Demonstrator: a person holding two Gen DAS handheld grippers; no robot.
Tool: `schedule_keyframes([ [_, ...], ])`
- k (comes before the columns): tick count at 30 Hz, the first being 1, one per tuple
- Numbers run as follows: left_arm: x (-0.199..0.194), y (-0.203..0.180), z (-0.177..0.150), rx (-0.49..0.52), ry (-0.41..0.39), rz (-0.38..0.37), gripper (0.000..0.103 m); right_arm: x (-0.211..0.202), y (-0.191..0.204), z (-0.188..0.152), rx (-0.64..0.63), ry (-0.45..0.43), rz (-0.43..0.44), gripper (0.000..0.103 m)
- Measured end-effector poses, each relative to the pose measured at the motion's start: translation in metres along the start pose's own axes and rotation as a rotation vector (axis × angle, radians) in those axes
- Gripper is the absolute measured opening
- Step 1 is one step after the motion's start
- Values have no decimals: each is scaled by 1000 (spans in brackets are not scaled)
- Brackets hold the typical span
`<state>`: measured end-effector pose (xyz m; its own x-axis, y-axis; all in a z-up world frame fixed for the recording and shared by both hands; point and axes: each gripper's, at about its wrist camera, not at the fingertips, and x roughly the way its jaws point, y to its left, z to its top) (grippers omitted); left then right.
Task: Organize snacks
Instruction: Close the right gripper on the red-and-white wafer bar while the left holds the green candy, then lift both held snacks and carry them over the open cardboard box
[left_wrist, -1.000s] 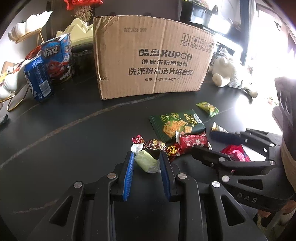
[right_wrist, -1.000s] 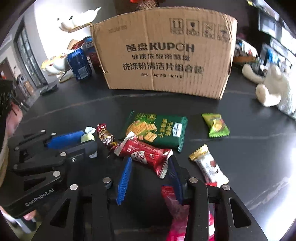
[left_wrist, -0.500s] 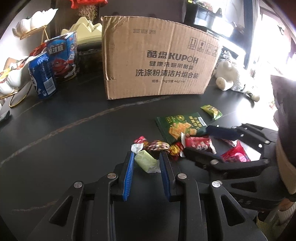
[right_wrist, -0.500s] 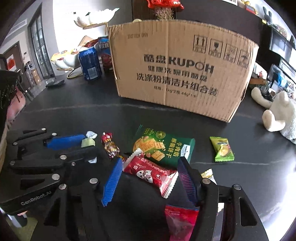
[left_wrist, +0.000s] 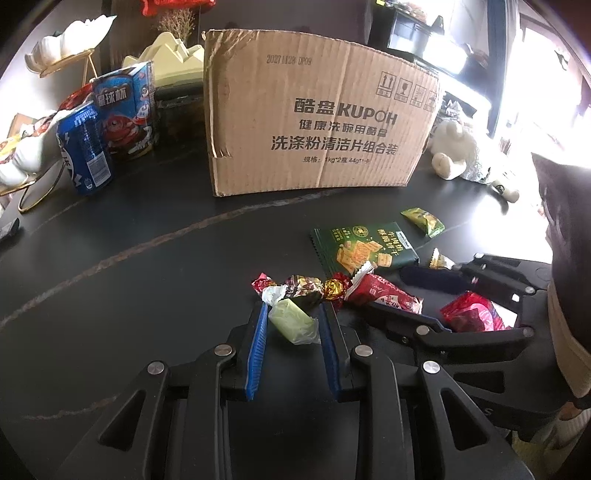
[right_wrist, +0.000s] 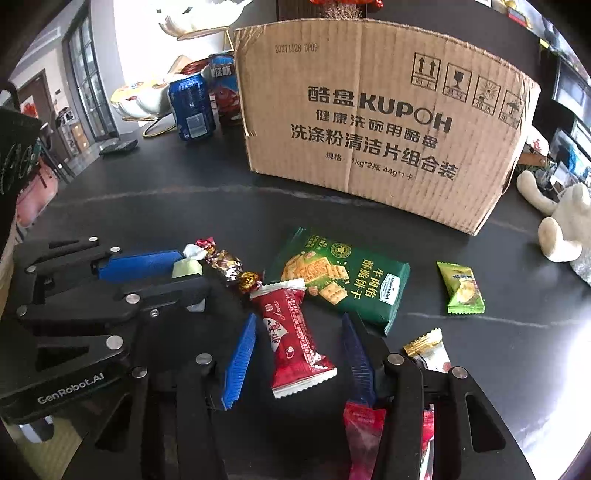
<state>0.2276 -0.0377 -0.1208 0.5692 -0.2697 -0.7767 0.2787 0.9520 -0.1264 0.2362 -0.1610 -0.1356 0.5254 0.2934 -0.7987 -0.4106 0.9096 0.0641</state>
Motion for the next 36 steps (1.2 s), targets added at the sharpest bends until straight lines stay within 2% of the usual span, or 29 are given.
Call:
schedule_keyframes([
  [1, 0, 0, 0, 2, -1, 2, 28, 1, 0, 0, 1, 6, 5, 38],
  [4, -1, 0, 0, 0, -4, 8, 28, -1, 1, 0, -2, 2, 2, 24],
  [10, -11, -4, 2, 3, -24, 20, 28, -6, 1, -1, 17, -4, 7, 23],
  [19, -33, -11, 9, -1, -62, 34, 28, -35, -5, 5, 74, -73, 19, 23],
  [27, -62, -16, 29, 11, -124, 47, 28, -73, -8, 23, 111, -168, 3, 23],
  [36, -97, -26, 58, 44, -201, 40, 28, -111, -18, 49, 136, -237, -27, 23],
])
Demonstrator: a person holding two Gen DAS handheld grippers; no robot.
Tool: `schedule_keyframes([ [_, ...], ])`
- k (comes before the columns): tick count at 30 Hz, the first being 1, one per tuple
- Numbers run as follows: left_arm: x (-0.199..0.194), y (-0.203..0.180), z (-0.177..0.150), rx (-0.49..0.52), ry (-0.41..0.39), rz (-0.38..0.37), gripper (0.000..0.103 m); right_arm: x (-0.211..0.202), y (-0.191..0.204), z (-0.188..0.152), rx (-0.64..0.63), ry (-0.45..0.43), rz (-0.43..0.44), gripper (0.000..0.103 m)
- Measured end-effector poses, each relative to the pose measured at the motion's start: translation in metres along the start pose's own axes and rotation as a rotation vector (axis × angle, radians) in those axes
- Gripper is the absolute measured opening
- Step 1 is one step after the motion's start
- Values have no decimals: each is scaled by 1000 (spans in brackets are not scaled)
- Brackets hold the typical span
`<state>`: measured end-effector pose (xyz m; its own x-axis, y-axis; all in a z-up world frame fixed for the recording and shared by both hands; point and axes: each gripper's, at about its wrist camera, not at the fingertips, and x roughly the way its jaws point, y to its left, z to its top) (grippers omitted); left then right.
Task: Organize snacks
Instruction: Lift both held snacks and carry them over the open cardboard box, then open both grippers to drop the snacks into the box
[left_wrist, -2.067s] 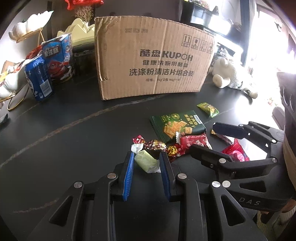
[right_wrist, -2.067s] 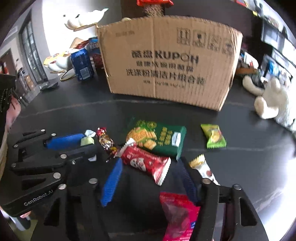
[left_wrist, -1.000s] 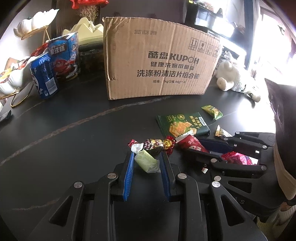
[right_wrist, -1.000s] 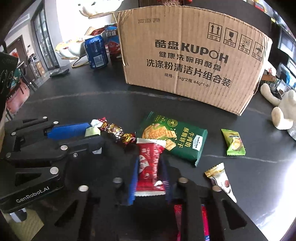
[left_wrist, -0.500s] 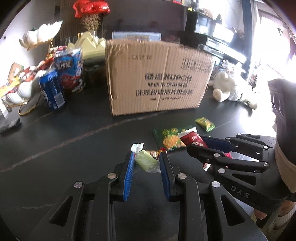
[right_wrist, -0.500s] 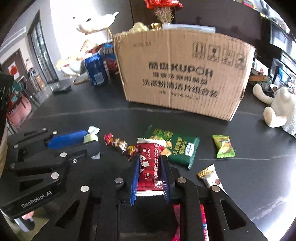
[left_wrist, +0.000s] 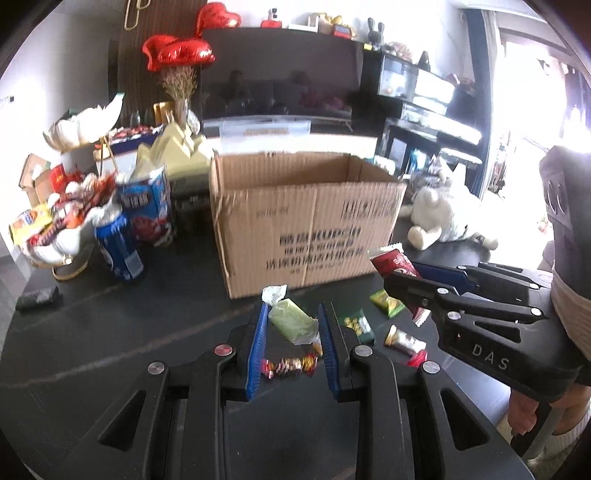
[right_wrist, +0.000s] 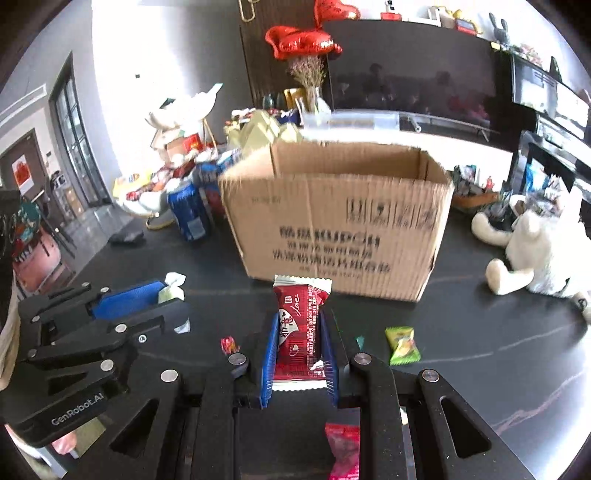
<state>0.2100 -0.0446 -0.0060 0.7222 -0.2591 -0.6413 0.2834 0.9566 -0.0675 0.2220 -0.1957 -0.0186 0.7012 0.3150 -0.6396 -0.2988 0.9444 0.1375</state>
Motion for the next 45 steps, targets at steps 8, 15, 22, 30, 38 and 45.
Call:
schedule_keyframes([
  [8, -19, -1, 45, 29, -57, -6, 28, -24, -5, 46, 5, -61, -20, 23],
  [15, -20, 1, 86, 47, -57, -15, 28, -29, -10, 85, 16, -83, -31, 23],
  [22, -1, 10, 122, 34, -32, -29, 28, -21, -19, 116, 30, -73, -57, 23],
  [30, 38, 19, 144, 30, 8, -16, 28, 9, -32, 138, 32, -34, -88, 23],
  [38, 81, 25, 152, 12, 59, -34, 29, 41, -46, 142, 54, 4, -86, 24],
  [45, 80, 28, 141, 1, 64, 38, 49, 50, -53, 136, 65, 5, -140, 42],
])
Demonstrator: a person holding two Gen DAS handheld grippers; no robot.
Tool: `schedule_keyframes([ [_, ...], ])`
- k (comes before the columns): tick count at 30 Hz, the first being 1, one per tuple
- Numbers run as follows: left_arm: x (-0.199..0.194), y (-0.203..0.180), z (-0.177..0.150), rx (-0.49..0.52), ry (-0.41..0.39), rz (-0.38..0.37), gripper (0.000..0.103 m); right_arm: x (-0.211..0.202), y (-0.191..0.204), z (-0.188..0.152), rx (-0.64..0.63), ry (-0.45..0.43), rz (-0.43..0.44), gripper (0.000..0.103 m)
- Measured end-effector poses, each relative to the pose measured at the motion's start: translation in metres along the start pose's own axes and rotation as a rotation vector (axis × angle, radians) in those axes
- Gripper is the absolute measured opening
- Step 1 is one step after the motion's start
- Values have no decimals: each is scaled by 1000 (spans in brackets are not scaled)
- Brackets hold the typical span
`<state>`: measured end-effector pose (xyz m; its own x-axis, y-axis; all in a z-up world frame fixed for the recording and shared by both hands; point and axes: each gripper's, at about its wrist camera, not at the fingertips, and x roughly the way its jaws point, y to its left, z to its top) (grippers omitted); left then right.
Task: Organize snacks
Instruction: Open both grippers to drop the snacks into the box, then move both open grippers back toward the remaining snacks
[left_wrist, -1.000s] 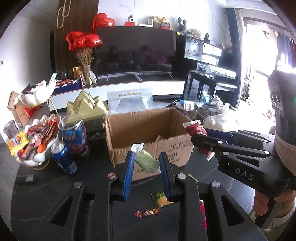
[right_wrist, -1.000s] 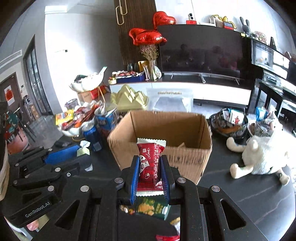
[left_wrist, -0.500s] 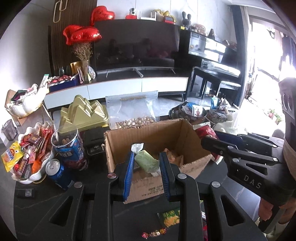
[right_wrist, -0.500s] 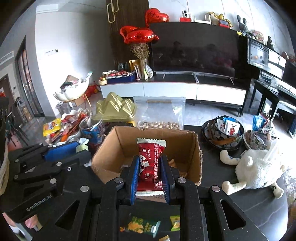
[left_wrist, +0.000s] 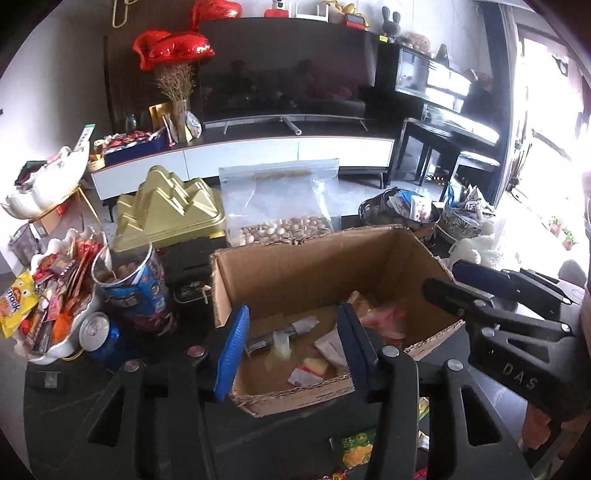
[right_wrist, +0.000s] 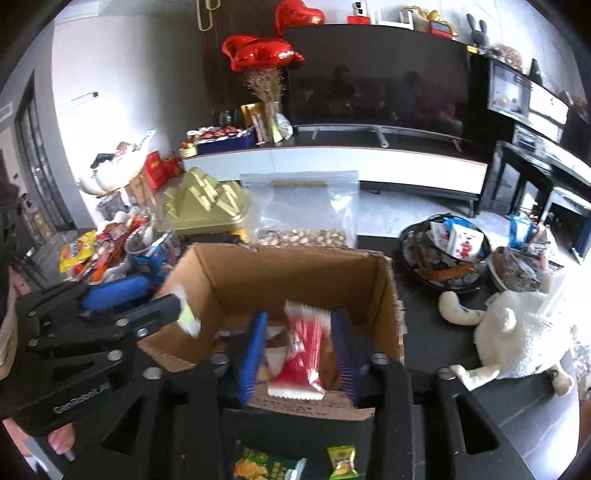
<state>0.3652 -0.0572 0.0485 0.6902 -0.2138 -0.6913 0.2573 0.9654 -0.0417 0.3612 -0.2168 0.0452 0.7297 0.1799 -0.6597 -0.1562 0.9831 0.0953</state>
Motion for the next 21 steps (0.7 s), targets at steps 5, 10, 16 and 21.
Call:
schedule_keyframes([
  [5, -29, -2, -12, 0, -36, 19, 54, -16, 5, -10, -14, -21, -13, 52],
  [10, -53, -3, -22, -1, -65, 31, 55, -39, 15, -23, -49, -54, -27, 61],
  [16, -75, -8, -41, -3, -68, 25, 55, -63, 19, -41, -39, -66, -7, 65],
  [21, -88, -15, -58, 4, -67, 10, 55, -79, 21, -56, -38, -64, 7, 65],
])
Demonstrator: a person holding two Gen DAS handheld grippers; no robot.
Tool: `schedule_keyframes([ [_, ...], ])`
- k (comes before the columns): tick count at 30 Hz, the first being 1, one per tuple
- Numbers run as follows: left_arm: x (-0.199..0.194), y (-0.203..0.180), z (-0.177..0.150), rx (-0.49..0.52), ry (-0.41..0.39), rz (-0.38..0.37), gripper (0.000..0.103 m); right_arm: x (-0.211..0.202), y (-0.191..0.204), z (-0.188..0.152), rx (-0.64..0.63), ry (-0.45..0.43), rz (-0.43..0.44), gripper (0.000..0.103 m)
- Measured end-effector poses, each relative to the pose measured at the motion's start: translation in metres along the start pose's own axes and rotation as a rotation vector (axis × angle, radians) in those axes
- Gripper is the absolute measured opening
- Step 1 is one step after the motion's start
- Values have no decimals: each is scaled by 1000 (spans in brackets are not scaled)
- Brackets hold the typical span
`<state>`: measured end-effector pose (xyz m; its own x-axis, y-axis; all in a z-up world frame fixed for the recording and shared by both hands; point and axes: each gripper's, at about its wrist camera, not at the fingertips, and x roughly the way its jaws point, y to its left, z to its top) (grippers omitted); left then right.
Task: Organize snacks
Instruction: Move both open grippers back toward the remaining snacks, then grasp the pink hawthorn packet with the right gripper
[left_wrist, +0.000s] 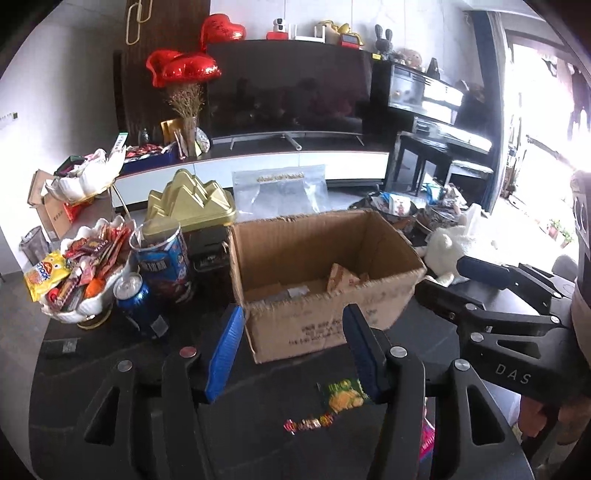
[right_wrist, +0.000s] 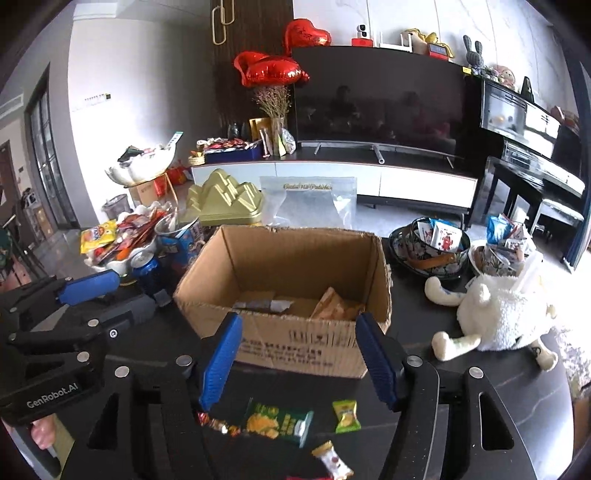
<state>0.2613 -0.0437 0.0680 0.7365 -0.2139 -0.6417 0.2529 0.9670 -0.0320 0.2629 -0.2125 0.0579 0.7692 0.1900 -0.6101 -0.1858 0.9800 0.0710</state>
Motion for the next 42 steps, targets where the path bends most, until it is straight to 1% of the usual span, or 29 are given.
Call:
schedule_keyframes([
  [4, -14, -7, -16, 14, -24, 20, 56, -13, 0, -14, 3, -5, -1, 65],
  [10, -30, -13, -38, 28, -41, 26, 56, -29, 1, -36, 13, -4, -1, 65],
  [14, -39, -18, -58, 53, -54, 39, 57, -38, 5, -51, 8, -10, -19, 65],
  [21, -44, -17, -90, 48, -50, 40, 58, -43, 10, -78, 25, -3, -48, 65],
  [25, -41, -15, -106, 43, -37, 38, 59, -40, 15, -97, 14, 30, -59, 65],
  [29, -29, -13, -119, 26, 9, 17, 59, -32, 17, -115, 24, 77, -71, 65],
  [33, -16, -14, -130, 33, 47, 22, 59, -18, 13, -129, 51, 148, -63, 65],
  [38, 0, -19, -144, 49, 99, 10, 59, 2, 3, -151, 96, 251, -50, 65],
  [42, 14, -22, -153, 55, 138, 5, 59, 13, -2, -163, 113, 299, -67, 65],
])
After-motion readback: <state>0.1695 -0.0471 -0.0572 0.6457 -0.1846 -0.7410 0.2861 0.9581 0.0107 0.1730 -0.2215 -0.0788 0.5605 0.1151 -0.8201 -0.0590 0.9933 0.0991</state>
